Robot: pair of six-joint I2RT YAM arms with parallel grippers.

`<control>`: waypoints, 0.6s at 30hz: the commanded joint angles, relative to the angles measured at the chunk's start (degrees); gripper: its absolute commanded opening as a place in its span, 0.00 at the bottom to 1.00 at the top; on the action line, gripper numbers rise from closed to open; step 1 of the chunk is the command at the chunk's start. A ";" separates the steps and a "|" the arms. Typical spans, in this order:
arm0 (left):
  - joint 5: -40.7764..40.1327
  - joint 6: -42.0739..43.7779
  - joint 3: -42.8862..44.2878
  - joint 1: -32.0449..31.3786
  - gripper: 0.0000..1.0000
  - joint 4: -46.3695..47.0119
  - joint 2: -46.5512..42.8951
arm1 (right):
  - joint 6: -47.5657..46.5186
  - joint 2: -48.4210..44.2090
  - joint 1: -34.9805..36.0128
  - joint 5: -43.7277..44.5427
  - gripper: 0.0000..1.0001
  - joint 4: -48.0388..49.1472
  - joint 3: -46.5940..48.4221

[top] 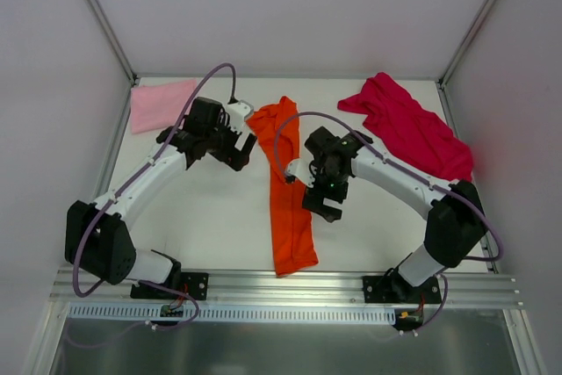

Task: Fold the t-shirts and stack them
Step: Grab the bottom of the folded rectangular tshirt with right arm

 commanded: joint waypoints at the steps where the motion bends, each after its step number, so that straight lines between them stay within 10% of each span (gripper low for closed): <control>1: 1.41 0.65 -4.70 0.37 0.99 2.02 -4.58 | -1.64 -3.77 3.41 -4.02 1.00 -5.02 -2.36; 18: 1.49 1.71 -10.60 3.62 0.99 2.29 -11.36 | -0.77 0.97 16.60 -4.72 1.00 -5.91 -2.98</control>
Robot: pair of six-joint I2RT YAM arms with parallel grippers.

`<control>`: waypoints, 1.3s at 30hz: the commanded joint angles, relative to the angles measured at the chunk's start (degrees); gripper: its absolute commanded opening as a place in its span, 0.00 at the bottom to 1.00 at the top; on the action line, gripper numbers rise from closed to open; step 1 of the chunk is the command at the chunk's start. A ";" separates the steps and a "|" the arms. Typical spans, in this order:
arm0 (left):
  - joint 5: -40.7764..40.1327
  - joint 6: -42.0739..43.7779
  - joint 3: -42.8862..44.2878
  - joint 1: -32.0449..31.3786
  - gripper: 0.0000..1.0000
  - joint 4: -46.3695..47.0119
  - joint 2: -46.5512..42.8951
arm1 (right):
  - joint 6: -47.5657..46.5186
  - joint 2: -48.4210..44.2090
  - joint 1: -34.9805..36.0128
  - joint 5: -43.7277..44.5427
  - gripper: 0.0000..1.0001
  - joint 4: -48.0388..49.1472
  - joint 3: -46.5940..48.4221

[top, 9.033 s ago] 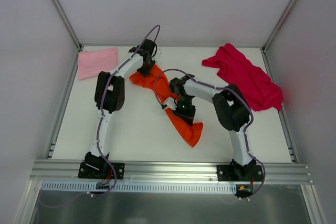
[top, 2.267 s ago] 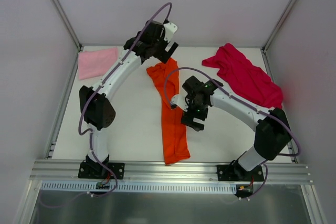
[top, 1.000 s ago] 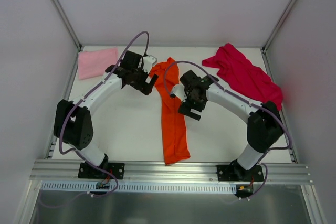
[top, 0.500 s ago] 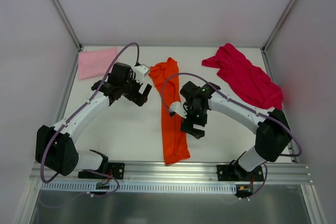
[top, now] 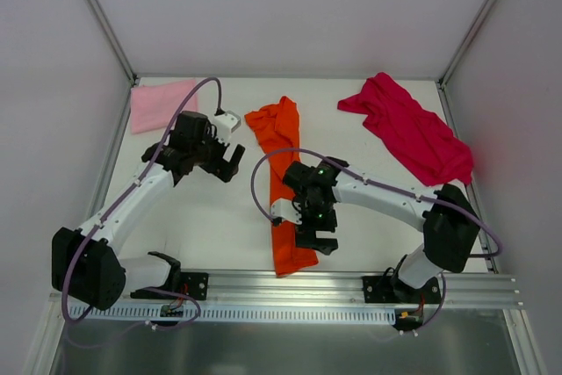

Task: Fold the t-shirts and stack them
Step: Grab the bottom of the folded rectangular tshirt with right arm

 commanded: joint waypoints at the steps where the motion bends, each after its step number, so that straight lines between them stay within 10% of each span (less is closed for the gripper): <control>1: 3.30 0.77 -0.50 1.35 0.99 1.52 -0.82 | -0.33 2.16 2.15 -0.33 1.00 -1.84 2.48; 13: 6.65 1.56 -4.02 2.84 0.99 2.23 -5.65 | 8.89 -3.35 -3.90 18.39 1.00 17.83 2.31; 19: 16.31 1.21 -4.99 3.37 0.99 0.82 -8.73 | 8.55 -7.59 -6.28 2.50 1.00 13.20 2.14; 39: 26.08 5.34 -3.49 6.80 0.99 -1.29 -9.61 | 4.24 -10.85 1.10 -7.82 1.00 10.36 -5.33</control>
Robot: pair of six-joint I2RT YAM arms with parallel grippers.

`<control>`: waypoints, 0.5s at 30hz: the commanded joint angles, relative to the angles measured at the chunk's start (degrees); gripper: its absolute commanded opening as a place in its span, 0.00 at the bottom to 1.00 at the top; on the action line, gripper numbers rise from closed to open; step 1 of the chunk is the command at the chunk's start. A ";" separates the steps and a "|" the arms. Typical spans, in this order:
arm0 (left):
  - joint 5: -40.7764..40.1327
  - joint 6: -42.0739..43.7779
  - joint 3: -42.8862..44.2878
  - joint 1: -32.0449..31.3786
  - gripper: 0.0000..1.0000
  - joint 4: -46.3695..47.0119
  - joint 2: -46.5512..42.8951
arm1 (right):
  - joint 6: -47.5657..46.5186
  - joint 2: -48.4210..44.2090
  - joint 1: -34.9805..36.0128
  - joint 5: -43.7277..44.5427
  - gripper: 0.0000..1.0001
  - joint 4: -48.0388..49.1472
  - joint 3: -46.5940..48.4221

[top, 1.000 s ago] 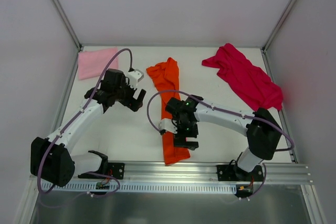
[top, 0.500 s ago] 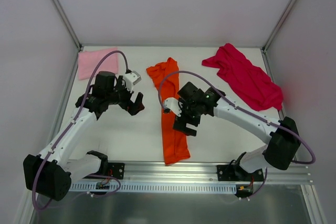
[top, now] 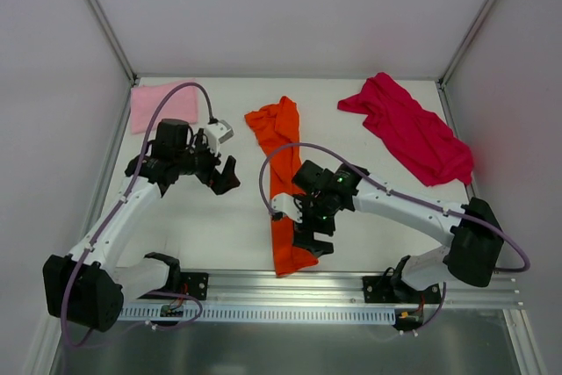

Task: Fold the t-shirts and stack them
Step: Grab the bottom of the folded rectangular tshirt with right arm

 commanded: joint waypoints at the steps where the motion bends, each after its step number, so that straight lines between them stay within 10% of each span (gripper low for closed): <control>1: 3.11 0.81 0.81 1.16 0.99 0.37 -3.75 | -0.40 -2.50 0.03 2.83 1.00 2.65 -1.25; 11: 1.26 -0.42 -0.51 5.64 0.99 2.30 -7.63 | 3.40 -3.99 -2.95 54.98 1.00 40.13 -6.87; 15: 2.22 -1.12 -1.47 6.52 0.99 3.62 -8.77 | 6.99 -3.55 -12.25 62.53 1.00 50.29 -6.44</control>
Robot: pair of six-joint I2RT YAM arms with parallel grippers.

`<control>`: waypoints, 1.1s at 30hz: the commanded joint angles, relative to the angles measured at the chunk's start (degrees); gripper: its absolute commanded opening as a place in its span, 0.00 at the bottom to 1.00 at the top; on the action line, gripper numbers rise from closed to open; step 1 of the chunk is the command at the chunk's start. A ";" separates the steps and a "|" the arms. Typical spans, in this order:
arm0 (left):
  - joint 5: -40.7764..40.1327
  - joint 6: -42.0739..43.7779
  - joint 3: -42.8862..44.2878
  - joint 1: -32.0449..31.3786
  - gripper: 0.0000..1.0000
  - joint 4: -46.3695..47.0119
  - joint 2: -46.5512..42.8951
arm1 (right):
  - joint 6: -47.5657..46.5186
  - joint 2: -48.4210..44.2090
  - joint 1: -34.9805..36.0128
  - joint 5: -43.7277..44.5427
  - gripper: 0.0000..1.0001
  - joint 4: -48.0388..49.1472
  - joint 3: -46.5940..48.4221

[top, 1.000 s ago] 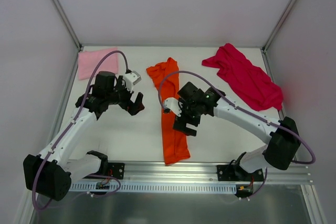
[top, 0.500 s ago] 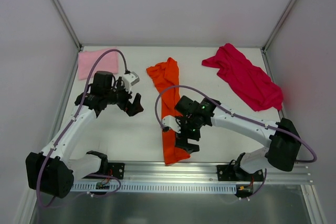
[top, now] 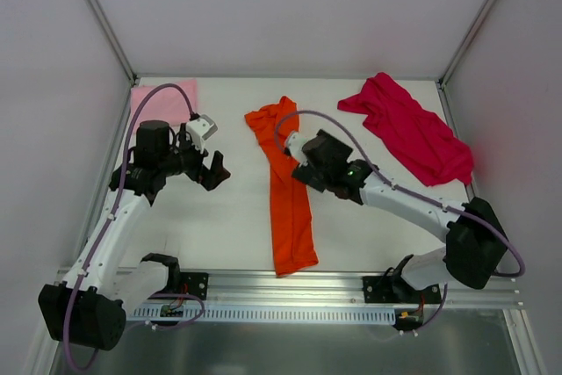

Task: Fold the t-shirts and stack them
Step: Grab the bottom of the folded rectangular tshirt with right arm

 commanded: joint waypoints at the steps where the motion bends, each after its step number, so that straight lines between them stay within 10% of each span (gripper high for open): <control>1: 2.21 -0.86 -1.41 0.89 0.99 2.36 -1.67 | 2.89 -3.13 -9.85 16.77 1.00 17.64 -0.84; 5: 1.94 -0.86 -1.41 1.41 0.99 2.36 -1.41 | 1.21 -9.01 -22.84 12.96 1.00 31.64 -6.47; 9: 1.86 -0.60 -1.06 1.76 0.99 1.48 -1.32 | 7.04 -9.91 -36.16 -13.31 1.00 7.01 1.84; 22: 2.56 -1.04 -3.08 2.03 0.99 2.36 -2.72 | -13.08 -25.72 -38.02 -51.66 1.00 -26.06 -9.20; 33: 1.94 -1.12 -2.82 2.03 0.99 2.62 -1.93 | -17.68 -21.88 -26.95 -55.03 1.00 -37.53 -8.15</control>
